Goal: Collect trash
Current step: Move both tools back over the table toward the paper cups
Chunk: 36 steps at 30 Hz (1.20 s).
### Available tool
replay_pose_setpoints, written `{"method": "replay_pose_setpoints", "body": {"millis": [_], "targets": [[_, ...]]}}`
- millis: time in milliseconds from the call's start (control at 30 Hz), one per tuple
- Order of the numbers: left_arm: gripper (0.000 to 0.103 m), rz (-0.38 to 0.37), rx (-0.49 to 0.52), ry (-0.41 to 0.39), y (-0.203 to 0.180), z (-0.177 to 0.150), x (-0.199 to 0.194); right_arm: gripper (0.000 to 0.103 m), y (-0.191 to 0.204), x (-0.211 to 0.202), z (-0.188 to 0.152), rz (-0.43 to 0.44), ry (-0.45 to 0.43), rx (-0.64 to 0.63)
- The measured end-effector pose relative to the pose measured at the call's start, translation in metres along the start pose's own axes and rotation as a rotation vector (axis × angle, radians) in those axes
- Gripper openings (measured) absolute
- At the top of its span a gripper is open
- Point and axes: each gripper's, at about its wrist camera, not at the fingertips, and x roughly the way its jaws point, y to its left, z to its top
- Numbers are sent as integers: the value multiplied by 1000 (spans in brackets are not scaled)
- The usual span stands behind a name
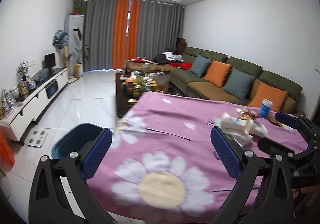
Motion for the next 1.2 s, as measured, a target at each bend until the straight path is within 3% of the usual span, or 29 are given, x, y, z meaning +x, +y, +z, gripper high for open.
{"method": "replay_pose_setpoints", "body": {"millis": [333,567,900,1200], "targets": [[97,-138,82,10,-55,-24,-4,96,-44,-62,-47,-183,-25,128],[97,-212,111,14,-80,-36,-14,96,-58,-87,-68,-259,-39,183],[97,-271,140,39,-97,-41,-11,96,-70,-88,-79,-306,-15,240],[97,-264,204,62,-111,-33,16,96,-88,-70,-80,-323,16,312]]}}
